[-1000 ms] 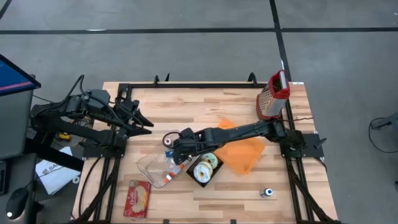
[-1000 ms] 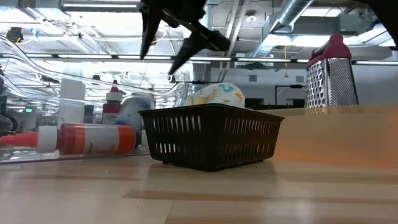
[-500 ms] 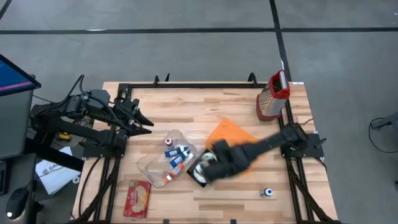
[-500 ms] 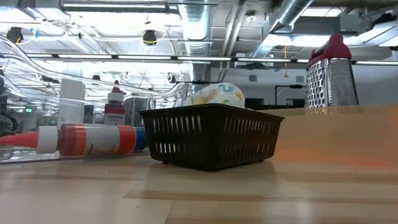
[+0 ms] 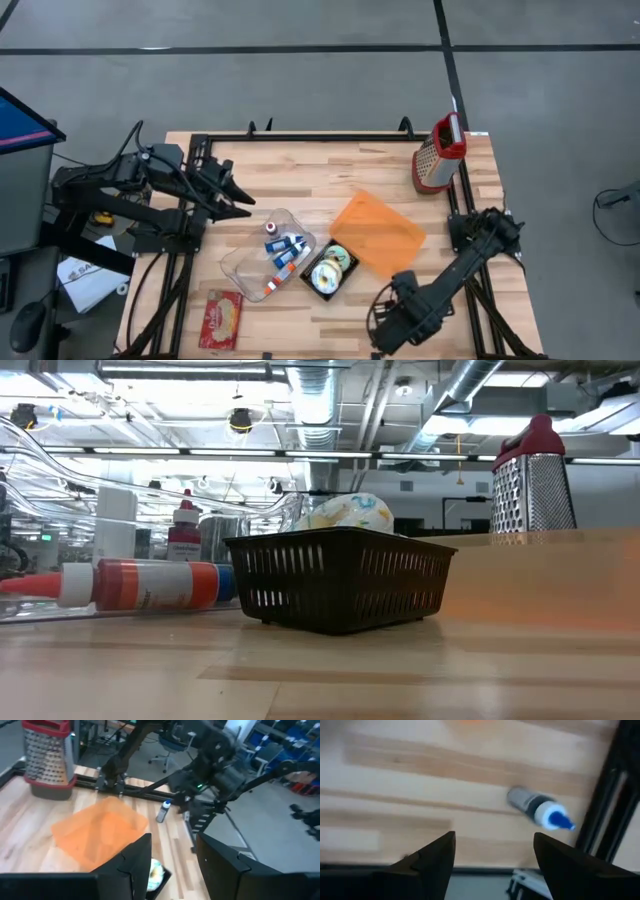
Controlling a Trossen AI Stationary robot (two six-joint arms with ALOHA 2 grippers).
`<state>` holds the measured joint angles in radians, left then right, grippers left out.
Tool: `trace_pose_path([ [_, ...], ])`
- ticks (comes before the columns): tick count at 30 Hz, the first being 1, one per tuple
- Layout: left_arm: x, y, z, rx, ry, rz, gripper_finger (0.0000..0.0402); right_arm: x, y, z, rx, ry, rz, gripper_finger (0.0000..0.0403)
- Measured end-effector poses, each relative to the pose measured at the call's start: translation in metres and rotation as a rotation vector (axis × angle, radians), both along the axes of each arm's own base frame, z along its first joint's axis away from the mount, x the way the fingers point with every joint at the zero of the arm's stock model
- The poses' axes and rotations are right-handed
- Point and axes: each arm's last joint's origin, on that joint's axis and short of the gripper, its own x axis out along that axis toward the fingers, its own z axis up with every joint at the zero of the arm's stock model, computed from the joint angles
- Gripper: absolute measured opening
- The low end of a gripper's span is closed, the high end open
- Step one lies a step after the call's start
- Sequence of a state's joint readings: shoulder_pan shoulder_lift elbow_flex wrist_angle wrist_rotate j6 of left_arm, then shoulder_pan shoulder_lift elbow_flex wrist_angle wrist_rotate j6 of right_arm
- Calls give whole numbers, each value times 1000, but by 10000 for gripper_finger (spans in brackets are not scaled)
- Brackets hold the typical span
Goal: Pick & Place Food Item
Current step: Put the blue food coloring bottle into the transparent bin
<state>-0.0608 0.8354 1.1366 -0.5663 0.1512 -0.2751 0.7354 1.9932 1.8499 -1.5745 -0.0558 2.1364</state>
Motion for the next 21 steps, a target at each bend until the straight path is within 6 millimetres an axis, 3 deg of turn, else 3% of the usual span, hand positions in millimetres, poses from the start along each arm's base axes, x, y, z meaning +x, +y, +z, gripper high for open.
trace_pose_path([
  [9, 21, -3, -3, -85, 18, -47, 150, -35, -19, -12, -36, 75, 22, 260],
  [13, 24, -3, -4, -108, 22, -40, 150, -55, -17, -18, 13, 57, 59, 260],
  [21, 26, -2, 0, -130, -10, -17, 150, -71, -14, -46, 78, -4, 103, 260],
])
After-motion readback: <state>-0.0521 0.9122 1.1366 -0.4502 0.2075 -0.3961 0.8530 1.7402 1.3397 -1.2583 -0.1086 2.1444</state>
